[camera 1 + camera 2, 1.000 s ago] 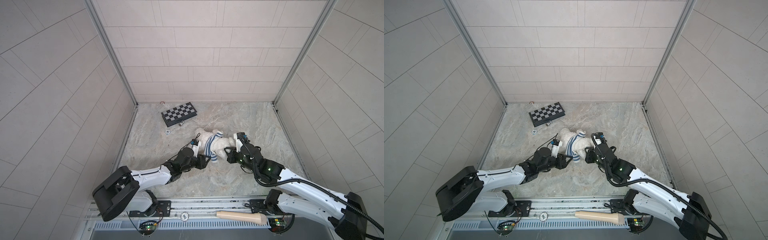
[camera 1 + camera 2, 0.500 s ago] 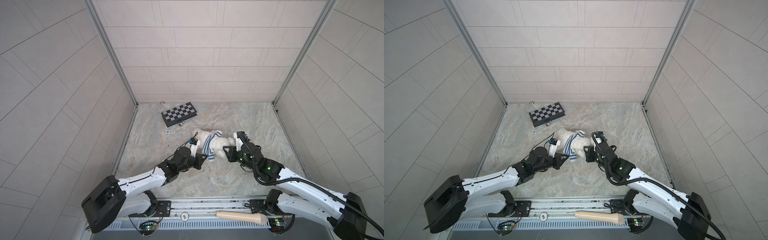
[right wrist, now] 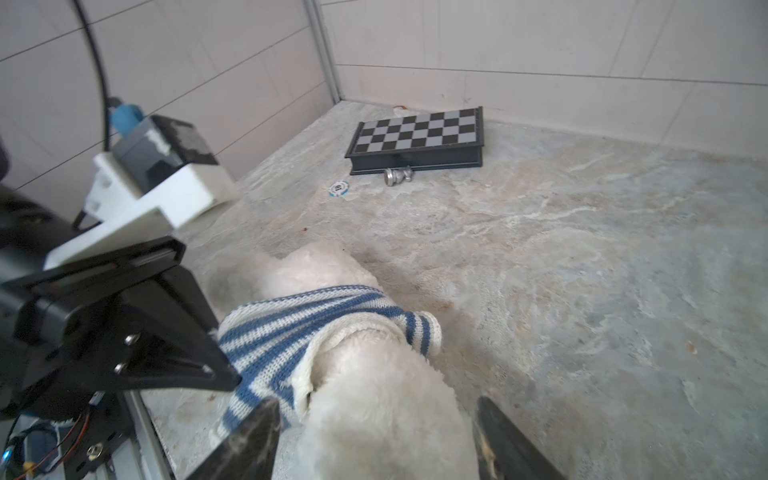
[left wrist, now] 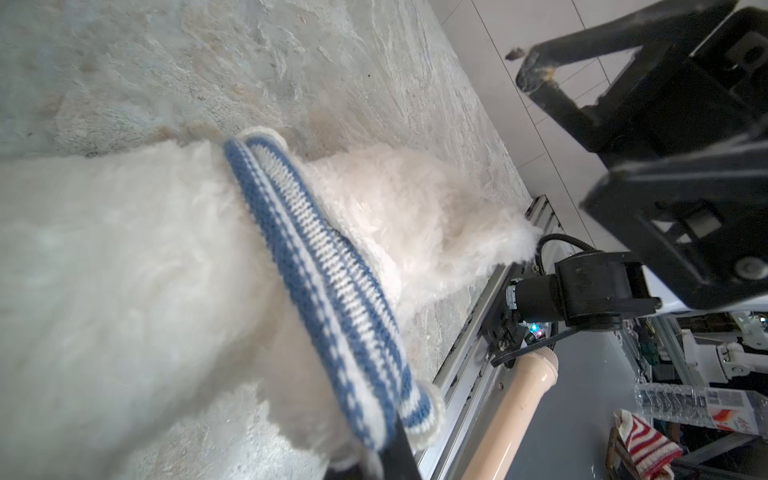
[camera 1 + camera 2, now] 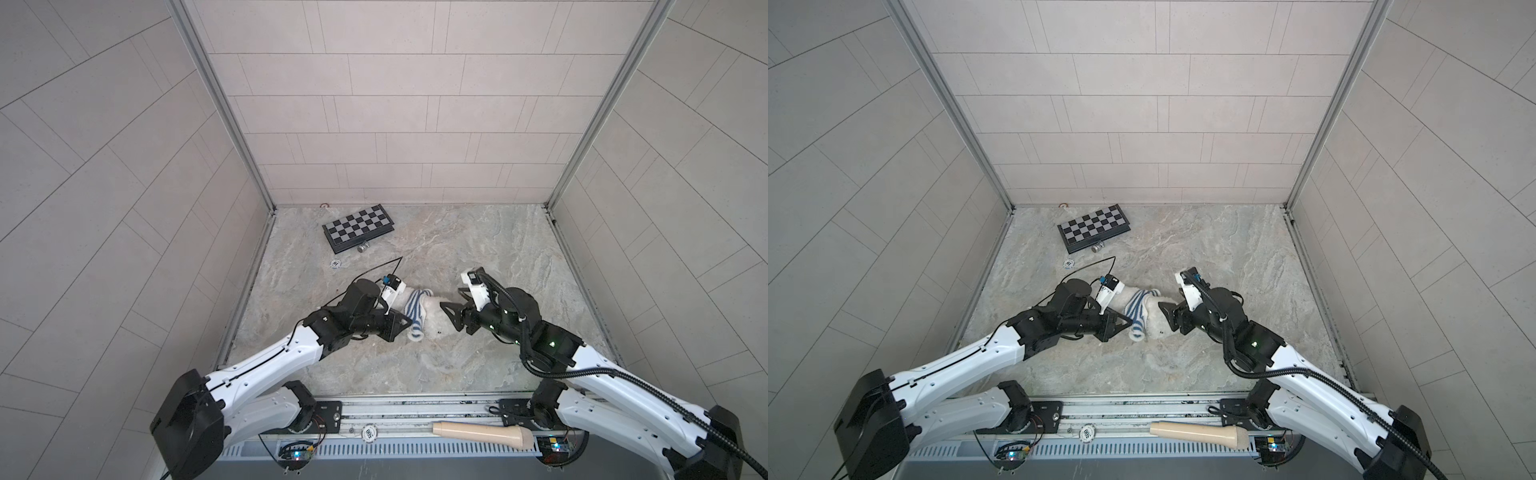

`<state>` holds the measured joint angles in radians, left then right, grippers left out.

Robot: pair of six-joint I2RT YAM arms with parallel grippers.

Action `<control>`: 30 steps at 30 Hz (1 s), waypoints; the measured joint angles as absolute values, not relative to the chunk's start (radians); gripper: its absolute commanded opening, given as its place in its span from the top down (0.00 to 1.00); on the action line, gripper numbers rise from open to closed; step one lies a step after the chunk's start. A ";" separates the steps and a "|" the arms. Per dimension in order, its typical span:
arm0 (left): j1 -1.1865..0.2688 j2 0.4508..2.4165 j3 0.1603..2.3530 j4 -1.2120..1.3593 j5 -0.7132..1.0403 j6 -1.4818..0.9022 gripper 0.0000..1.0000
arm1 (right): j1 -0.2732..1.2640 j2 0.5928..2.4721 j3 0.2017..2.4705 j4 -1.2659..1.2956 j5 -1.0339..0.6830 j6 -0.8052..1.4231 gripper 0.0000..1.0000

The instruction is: Dress the teddy bear

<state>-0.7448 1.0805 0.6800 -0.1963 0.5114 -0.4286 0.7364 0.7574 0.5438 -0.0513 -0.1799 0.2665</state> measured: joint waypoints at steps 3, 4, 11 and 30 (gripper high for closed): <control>-0.733 1.081 0.731 -0.275 0.538 -0.395 1.00 | 0.737 0.708 0.507 -0.041 -0.265 0.195 0.22; -0.729 1.081 0.743 -0.294 0.546 -0.386 1.00 | 0.738 0.707 0.505 -0.042 -0.289 0.173 0.22; -0.720 1.082 0.761 -0.369 0.586 -0.349 1.00 | 0.775 0.799 0.520 -0.059 -0.303 0.073 0.23; -0.720 1.083 0.797 -0.426 0.602 -0.320 1.00 | 0.846 0.992 0.561 -0.059 -0.251 -0.049 0.72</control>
